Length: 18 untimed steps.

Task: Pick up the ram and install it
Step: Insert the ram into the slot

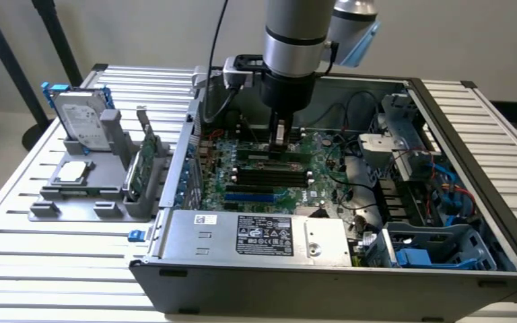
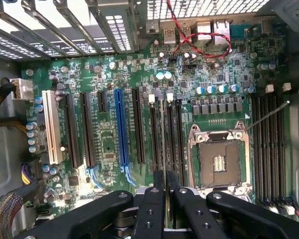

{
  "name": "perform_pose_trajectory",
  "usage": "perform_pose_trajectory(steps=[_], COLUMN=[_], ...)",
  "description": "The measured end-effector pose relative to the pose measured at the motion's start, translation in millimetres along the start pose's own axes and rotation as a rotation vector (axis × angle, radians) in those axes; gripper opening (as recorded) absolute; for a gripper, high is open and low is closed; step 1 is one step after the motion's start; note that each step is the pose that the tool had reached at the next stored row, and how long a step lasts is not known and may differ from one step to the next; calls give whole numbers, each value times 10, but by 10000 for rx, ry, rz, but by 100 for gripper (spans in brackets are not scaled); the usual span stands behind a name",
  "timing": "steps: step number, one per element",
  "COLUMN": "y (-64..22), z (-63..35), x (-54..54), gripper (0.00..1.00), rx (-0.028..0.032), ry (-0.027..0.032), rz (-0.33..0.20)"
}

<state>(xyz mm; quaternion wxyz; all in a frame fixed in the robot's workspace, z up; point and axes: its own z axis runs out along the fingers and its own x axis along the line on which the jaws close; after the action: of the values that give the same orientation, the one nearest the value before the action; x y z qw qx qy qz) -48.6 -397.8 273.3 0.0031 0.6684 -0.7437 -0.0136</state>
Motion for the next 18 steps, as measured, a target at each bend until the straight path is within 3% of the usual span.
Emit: perform_pose_trajectory(steps=[8, 13, 18], y=[-4, -5, -10], z=[145, 204, 224], x=[3, 4, 4], gripper=[14, 14, 14], rx=[-10, -98, -113], ry=[1, 11, 22], rz=[-2, -46, -138])
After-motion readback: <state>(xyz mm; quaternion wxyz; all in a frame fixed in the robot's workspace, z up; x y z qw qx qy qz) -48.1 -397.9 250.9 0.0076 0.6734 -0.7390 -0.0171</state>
